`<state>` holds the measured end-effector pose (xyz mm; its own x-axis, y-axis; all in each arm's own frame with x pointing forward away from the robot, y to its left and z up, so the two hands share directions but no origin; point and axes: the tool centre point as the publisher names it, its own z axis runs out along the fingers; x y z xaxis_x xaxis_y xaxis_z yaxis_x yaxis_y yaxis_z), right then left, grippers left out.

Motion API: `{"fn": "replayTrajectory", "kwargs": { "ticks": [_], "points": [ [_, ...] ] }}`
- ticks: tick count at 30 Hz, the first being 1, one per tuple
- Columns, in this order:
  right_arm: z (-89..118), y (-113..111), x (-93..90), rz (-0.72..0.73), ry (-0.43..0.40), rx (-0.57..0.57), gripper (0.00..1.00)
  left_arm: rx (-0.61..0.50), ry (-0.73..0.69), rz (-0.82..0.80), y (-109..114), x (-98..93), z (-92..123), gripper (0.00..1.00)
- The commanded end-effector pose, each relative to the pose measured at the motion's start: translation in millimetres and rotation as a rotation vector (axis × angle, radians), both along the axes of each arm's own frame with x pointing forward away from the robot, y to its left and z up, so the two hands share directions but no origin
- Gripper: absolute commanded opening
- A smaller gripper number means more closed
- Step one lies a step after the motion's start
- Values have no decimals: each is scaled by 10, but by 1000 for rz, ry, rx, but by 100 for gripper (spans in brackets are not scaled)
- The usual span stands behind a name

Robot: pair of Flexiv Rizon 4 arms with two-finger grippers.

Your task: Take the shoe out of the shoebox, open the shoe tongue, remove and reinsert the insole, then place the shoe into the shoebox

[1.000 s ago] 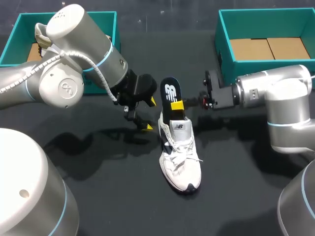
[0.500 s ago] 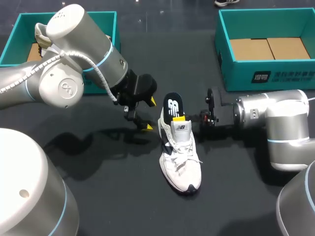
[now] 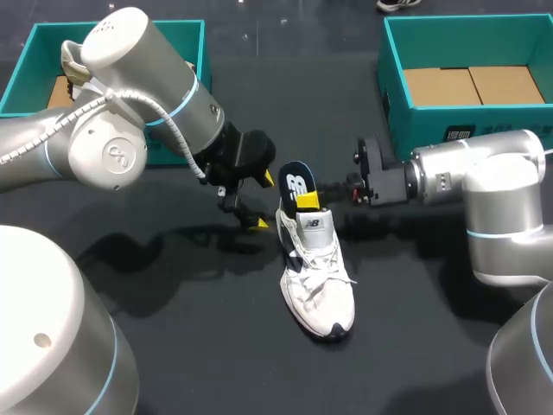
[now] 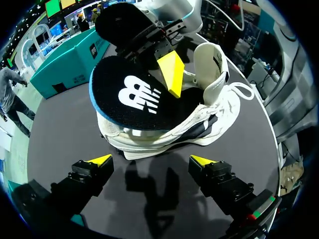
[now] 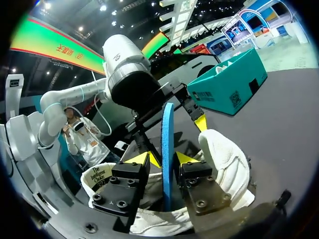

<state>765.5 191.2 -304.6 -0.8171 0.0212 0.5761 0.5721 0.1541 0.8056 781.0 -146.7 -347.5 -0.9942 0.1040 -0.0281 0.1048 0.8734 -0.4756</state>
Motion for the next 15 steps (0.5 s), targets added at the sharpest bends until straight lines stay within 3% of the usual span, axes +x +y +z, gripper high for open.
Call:
{"fn": "replayTrajectory", "kwargs": {
  "ticks": [1, 2, 5, 10, 15],
  "points": [
    [64, 45, 93, 19, -5, -22, 26, 0, -1, -1, 3, -4, -5, 100],
    [67, 49, 106, 20, -6, -22, 24, 0, -1, -1, 3, -4, -5, 100],
    [66, 54, 166, 24, -3, -21, 0, 0, -1, -1, 3, -4, -5, 100],
    [-39, 30, 181, 14, 34, -11, 0, 0, -1, -1, 3, -4, -5, 100],
    [-204, -7, 43, -16, 87, 6, 0, 0, -1, -1, 3, -4, -5, 100]
  ]
}}
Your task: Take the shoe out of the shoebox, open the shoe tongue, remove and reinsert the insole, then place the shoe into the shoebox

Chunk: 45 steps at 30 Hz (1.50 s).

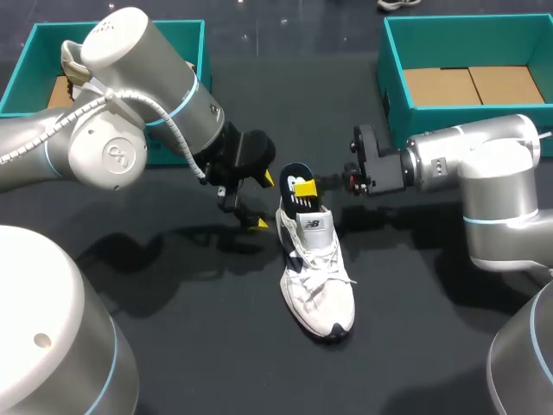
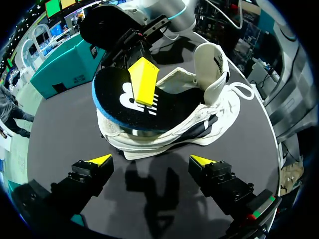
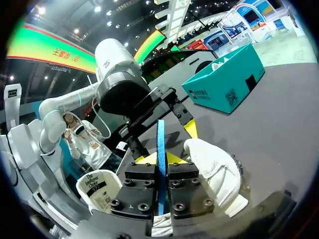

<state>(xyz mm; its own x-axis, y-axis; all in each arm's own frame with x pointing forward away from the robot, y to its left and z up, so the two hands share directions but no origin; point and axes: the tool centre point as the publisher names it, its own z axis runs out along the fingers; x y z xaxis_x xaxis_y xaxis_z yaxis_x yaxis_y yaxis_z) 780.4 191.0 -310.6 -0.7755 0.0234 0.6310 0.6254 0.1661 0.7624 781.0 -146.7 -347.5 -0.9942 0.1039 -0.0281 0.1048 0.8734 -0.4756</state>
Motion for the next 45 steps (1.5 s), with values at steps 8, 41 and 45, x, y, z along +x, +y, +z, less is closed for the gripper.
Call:
{"fn": "replayTrajectory", "kwargs": {
  "ticks": [8, 41, 45],
  "points": [
    [-301, -27, -351, -78, 73, 31, 0, 0, -1, -1, 3, -4, -5, 100],
    [-258, -3, -97, -24, 78, -18, 0, 0, -1, -1, 3, -4, -5, 100],
    [-330, -7, -202, -48, 126, -29, 0, 0, -1, -1, 3, -4, -5, 100]
  ]
}}
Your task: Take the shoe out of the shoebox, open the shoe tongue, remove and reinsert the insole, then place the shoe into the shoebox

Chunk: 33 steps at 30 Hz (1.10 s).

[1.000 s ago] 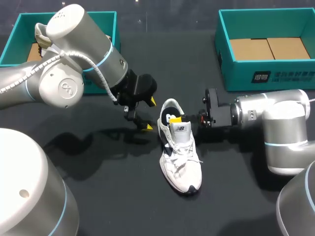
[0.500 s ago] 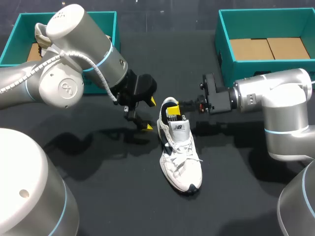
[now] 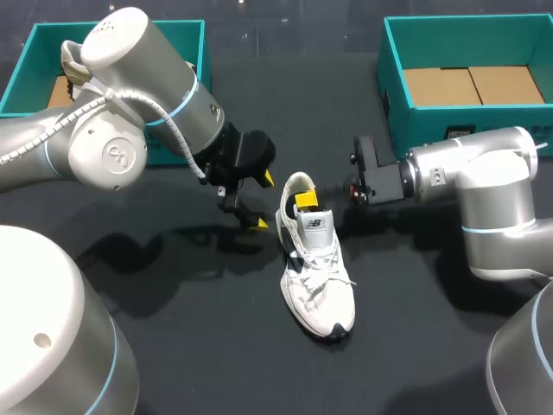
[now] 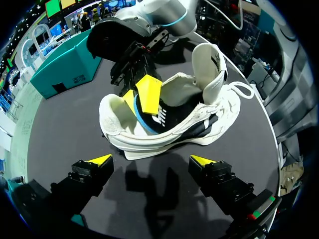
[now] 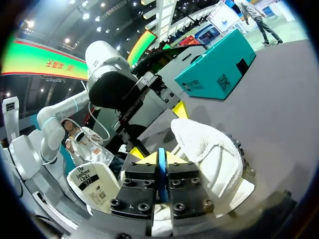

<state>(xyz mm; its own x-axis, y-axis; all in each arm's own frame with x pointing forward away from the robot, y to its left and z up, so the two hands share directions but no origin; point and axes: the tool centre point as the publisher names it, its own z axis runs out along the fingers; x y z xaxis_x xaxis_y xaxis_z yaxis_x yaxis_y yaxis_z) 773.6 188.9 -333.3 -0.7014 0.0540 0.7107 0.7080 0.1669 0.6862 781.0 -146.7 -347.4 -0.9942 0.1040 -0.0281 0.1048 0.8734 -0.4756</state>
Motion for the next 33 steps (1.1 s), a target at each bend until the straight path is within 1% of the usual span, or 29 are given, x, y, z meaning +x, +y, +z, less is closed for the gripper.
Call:
{"fn": "replayTrajectory", "kwargs": {
  "ticks": [1, 5, 6, 7, 9, 10, 11, 12, 15, 17, 18, 25, 33],
  "points": [
    [-117, 15, -154, -30, 26, -13, 0, 0, -1, -1, 3, -4, -5, 100],
    [-142, 16, -196, -40, 41, -30, 0, 0, -1, -1, 3, -4, -5, 100],
    [-143, 18, -207, -40, 36, -36, 0, 0, -1, -1, 3, -4, -5, 100],
    [-110, 25, -256, -40, 28, -42, 0, 0, -1, -1, 3, -4, -5, 100],
    [-60, 24, -262, -35, 7, -47, 0, 0, -1, -1, 3, -4, -5, 100],
    [-34, 39, -253, -33, -4, -54, 9, 0, -1, -1, 3, -4, -5, 100],
    [-18, 43, -244, -33, -15, -61, 24, 0, -1, -1, 3, -4, -5, 100],
    [4, 43, -229, -28, -24, -65, 34, 0, -1, -1, 3, -4, -5, 100],
    [76, 31, -177, -18, -47, -86, 42, 0, -1, -1, 3, -4, -5, 100],
    [155, 56, -90, -13, -56, -104, 43, 0, -1, -1, 3, -4, -5, 100],
    [172, 59, -76, -10, -59, -112, 43, 0, -1, -1, 3, -4, -5, 100],
    [294, -22, -32, -11, -69, -167, 43, 9, -50, -30, 67, 5, 104, 100],
    [451, -90, -34, -7, -86, -235, 43, 26, -86, -67, 148, 50, 253, 100]
  ]
}}
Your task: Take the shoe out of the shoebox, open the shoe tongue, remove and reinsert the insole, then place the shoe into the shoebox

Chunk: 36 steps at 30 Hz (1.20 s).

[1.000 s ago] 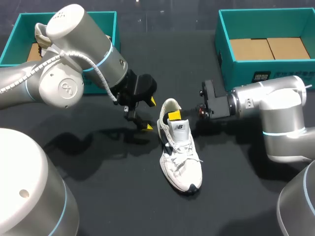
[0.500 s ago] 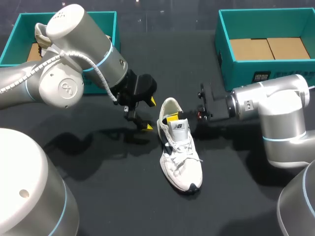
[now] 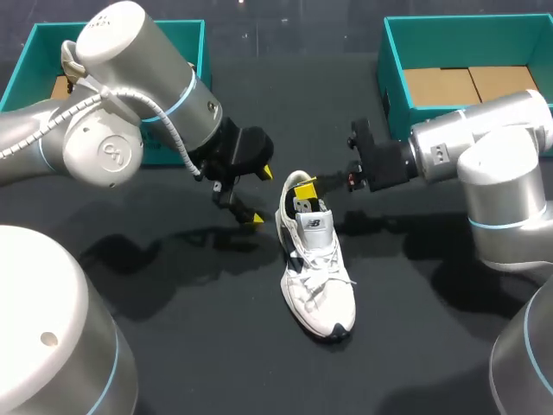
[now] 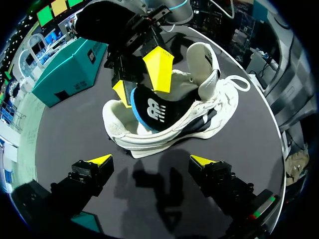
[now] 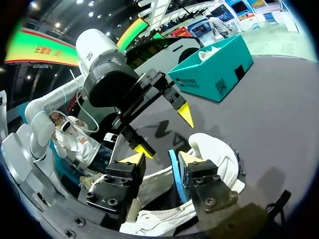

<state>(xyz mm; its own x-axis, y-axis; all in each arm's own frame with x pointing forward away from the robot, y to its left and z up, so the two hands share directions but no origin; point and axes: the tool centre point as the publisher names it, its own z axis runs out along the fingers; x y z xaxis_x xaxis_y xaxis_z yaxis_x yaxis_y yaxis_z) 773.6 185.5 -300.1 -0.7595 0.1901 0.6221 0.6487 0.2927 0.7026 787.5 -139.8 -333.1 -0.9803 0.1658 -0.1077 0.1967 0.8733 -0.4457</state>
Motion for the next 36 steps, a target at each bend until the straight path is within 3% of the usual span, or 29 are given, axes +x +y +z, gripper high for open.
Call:
{"fn": "replayTrajectory", "kwargs": {
  "ticks": [1, 6, 15, 26, 28, 31, 36],
  "points": [
    [141, -69, -30, 1, 4, -58, 43, 9, -4, -13, 96, -6, 130, 100],
    [251, -170, 48, 0, 25, -131, 42, 11, -2, -43, 231, 63, 244, 100],
    [352, -349, 345, 25, 125, -259, 42, 64, -31, -64, 470, 180, 381, 100],
    [495, -442, 580, 32, 378, -565, 40, 70, -25, -147, 826, 341, 672, 100],
    [512, -438, 591, 8, 412, -626, 29, 57, -22, -162, 897, 389, 738, 100],
    [548, -419, 601, -25, 455, -703, 0, 46, -23, -195, 1001, 467, 837, 100],
    [587, -384, 569, -215, 551, -910, 0, 59, -42, -227, 1089, 544, 919, 100]
  ]
}}
